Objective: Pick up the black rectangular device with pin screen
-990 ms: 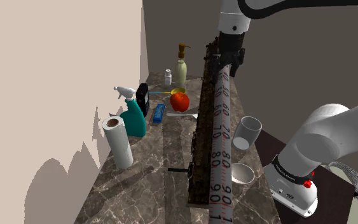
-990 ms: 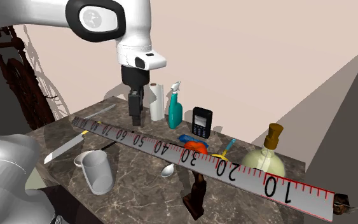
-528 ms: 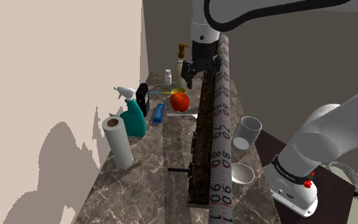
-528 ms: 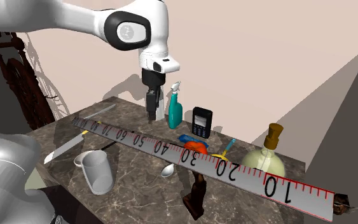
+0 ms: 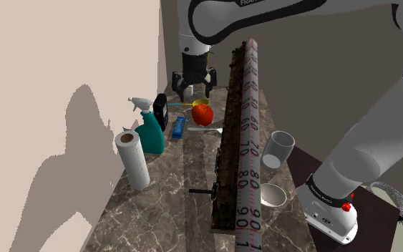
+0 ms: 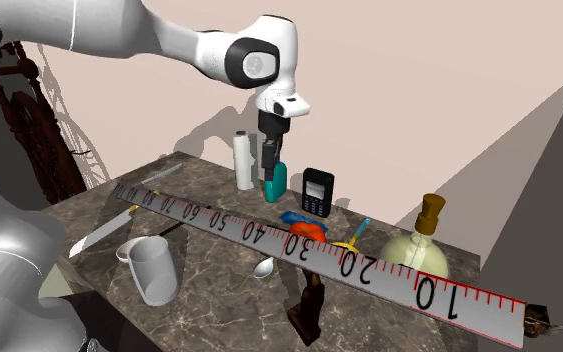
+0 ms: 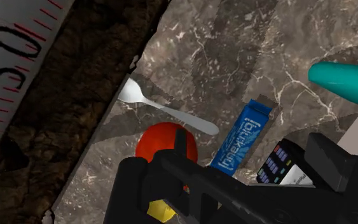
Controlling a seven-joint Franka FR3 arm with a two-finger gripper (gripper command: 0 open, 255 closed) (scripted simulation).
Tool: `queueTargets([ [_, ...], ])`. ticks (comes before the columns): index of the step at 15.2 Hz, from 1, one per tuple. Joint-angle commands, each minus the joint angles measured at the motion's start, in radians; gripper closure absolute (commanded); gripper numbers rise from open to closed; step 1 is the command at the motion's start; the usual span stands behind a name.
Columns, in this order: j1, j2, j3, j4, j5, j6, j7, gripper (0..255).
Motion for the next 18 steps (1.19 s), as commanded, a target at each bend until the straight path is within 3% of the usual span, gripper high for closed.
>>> queueTargets([
  [1, 0.008, 0.088, 0.018, 0.071, -0.037, 0.013, 0.076, 0],
  [6, 0.055, 0.308, 0.025, 0.280, -0.140, 0.008, 0.236, 0],
  [11, 0.135, 0.537, -0.004, 0.550, -0.228, -0.042, 0.360, 0],
  [18, 0.136, 0.557, -0.011, 0.498, -0.237, 0.029, 0.368, 0],
])
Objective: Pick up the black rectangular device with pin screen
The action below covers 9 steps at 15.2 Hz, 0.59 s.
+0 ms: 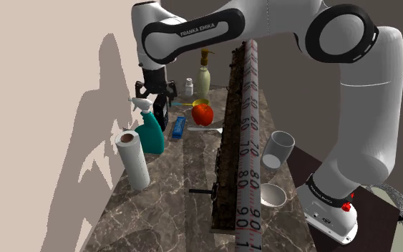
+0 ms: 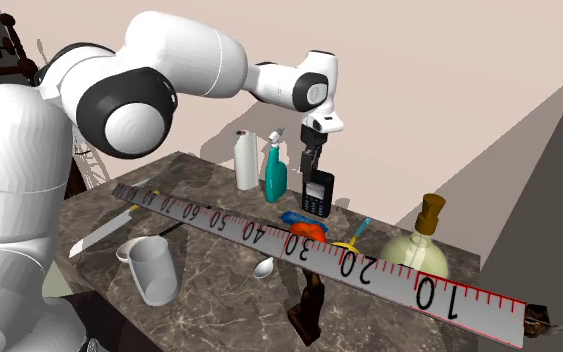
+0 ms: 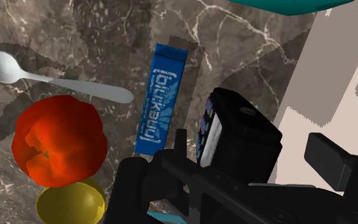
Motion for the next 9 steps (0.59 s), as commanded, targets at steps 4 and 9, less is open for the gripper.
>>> queueTargets([
  [4, 0.002, 0.012, -0.003, -0.020, -0.006, 0.032, 0.005, 255],
  [9, 0.001, 0.011, -0.003, -0.021, -0.005, 0.032, 0.004, 255],
])
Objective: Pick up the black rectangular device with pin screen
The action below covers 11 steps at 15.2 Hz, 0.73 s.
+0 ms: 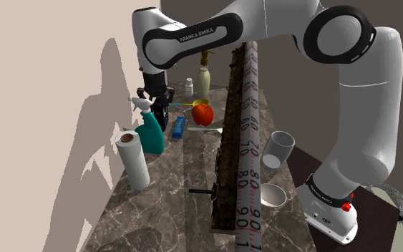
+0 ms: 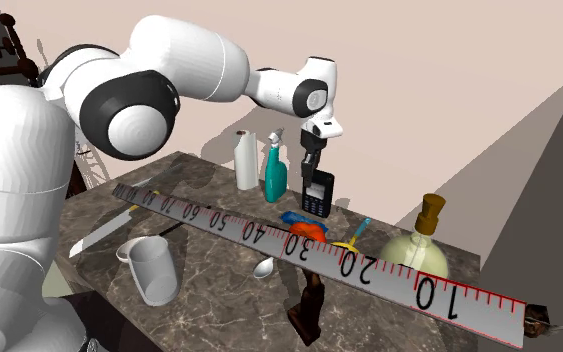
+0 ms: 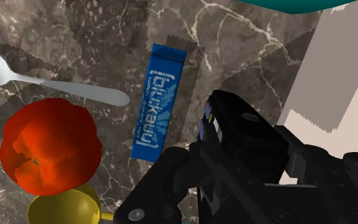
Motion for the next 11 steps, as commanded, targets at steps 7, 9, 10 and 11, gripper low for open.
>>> queueTargets([
  [7, 0.001, -0.008, 0.003, 0.028, 0.005, -0.036, -0.003, 255],
  [9, 0.002, -0.013, 0.004, 0.048, 0.007, -0.060, -0.004, 255],
  [10, 0.003, -0.015, 0.005, 0.058, 0.009, -0.072, -0.005, 255],
  [11, 0.004, -0.017, 0.006, 0.069, 0.010, -0.085, -0.006, 255],
])
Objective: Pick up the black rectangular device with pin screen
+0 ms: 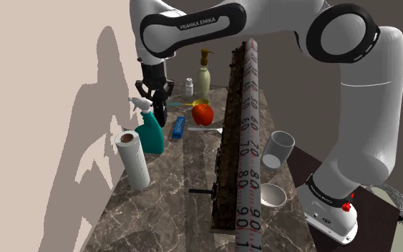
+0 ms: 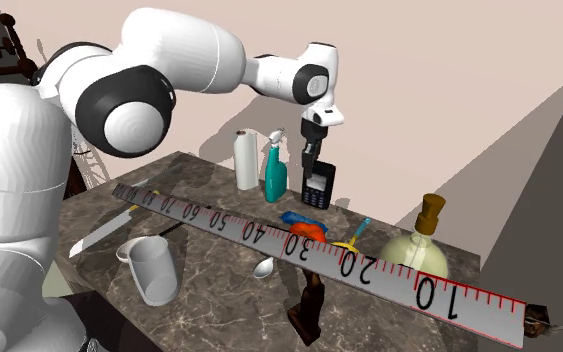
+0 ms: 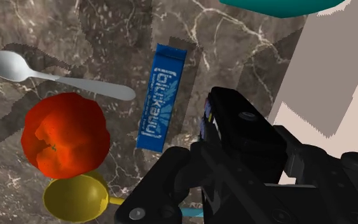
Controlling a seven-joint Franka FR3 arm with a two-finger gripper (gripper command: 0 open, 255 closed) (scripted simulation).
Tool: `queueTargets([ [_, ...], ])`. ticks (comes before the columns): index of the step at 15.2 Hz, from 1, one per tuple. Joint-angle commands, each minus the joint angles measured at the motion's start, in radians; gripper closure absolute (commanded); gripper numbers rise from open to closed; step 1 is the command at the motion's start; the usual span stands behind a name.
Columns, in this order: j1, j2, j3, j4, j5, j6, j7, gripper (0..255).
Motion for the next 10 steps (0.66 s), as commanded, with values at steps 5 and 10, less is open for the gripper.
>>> queueTargets([
  [5, 0.006, -0.007, 0.003, 0.071, 0.005, -0.076, -0.004, 255],
  [10, 0.011, -0.008, 0.005, 0.113, 0.006, -0.119, -0.006, 255],
])
